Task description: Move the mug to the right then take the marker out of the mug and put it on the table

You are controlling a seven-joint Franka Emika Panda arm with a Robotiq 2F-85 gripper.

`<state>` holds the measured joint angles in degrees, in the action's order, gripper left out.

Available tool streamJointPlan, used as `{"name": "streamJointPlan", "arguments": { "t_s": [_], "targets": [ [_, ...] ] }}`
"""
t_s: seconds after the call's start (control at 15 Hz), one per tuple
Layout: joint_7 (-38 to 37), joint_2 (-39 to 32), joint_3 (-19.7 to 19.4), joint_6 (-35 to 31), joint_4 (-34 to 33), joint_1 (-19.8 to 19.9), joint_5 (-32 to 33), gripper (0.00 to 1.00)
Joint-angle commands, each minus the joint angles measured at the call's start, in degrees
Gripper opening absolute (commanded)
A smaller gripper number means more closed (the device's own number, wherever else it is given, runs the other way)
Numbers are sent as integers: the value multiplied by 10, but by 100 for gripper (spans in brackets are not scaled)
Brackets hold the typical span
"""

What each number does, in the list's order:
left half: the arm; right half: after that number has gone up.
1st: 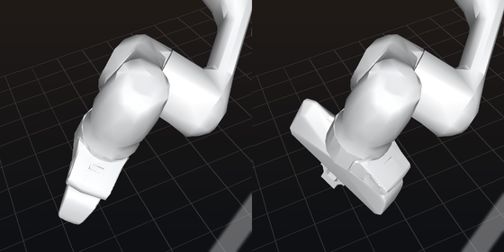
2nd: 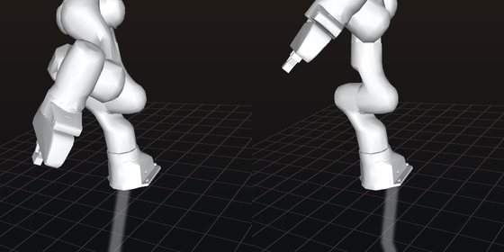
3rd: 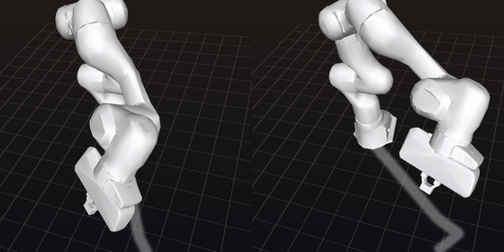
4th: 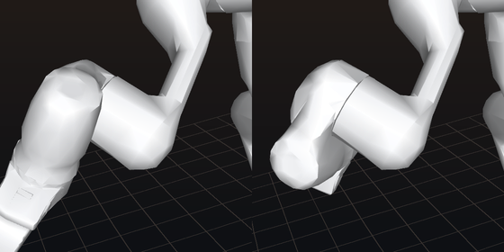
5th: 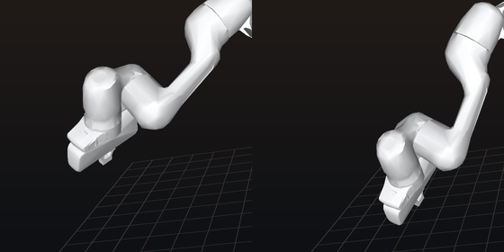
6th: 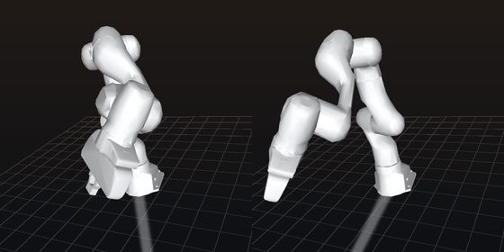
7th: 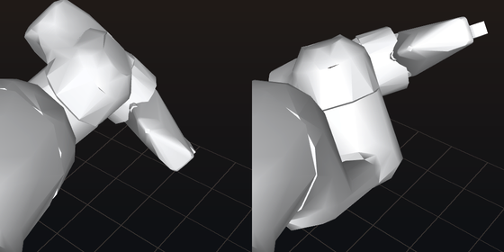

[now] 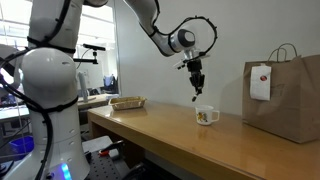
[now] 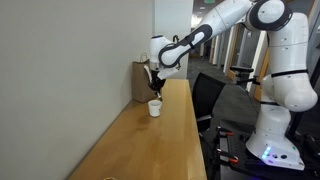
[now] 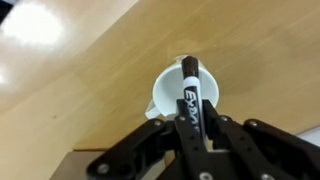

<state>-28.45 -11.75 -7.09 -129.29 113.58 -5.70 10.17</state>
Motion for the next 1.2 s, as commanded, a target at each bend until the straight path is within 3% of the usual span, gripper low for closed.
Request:
{"name": "streamJointPlan", "arguments": {
  "t_s": [0.0,0.4,0.87,1.07,1.13],
  "targets": [
    [95,48,37,40,49,16,-37,5],
    [269,14,76,87,71,23,-101,5],
    [440,-87,88,146,44,36,-65,5],
    [470,-118,95,155,30,35,-48,5],
    [475,-123,97,144,28,36,-44,38]
  ]
}}
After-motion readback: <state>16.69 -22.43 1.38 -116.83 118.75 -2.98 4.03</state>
